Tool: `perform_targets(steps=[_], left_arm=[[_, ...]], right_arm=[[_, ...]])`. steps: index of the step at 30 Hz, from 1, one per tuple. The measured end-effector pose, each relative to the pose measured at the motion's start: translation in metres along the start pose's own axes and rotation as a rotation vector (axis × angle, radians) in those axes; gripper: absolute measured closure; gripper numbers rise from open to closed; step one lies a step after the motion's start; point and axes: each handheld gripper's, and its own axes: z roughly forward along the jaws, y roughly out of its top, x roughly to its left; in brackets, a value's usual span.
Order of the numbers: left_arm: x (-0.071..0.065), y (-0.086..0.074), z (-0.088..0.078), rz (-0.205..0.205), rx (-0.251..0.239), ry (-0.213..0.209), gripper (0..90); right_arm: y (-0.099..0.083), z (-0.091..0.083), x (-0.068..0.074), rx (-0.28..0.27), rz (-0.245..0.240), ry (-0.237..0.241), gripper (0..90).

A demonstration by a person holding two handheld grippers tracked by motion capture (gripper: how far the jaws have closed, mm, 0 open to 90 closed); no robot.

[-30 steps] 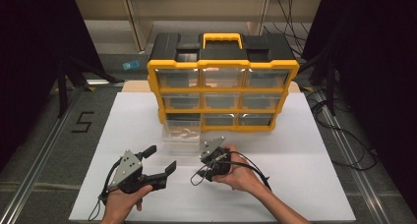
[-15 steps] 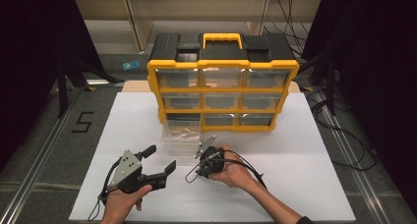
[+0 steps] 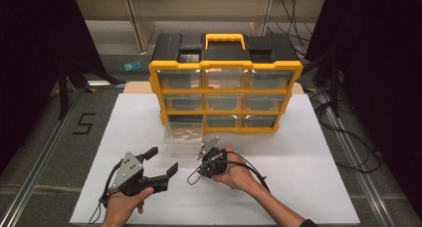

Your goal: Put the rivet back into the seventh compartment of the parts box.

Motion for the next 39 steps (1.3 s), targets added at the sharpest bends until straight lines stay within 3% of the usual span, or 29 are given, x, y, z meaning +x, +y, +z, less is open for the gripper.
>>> perform_targets(steps=[2,3,8,12,13,28,39], left_arm=[[0.000,0.000,0.000,-0.001,0.000,0.000,16.6],[0.000,0.000,0.000,-0.003,0.000,0.001,16.6],[0.000,0.000,0.000,-0.001,0.000,0.001,16.6],[0.000,0.000,0.000,-0.001,0.000,0.002,16.6],[0.000,0.000,0.000,-0.001,0.000,0.001,16.6],[0.000,0.000,0.001,0.002,0.004,0.002,16.6],[0.000,0.000,0.000,0.001,0.006,0.007,16.6]], right_arm=[[0.002,-0.004,0.000,-0.010,0.014,-0.001,80.5],[0.005,-0.011,-0.001,-0.045,0.022,-0.001,80.5],[0.012,-0.029,-0.004,-0.111,0.010,-0.015,80.6],[0.015,-0.039,-0.004,-0.132,0.014,-0.028,81.0],[0.016,-0.044,-0.006,-0.155,0.005,-0.033,86.4],[0.026,-0.071,-0.006,-0.210,-0.003,-0.052,87.1],[0.042,-0.090,-0.015,-0.270,-0.016,-0.071,87.1]])
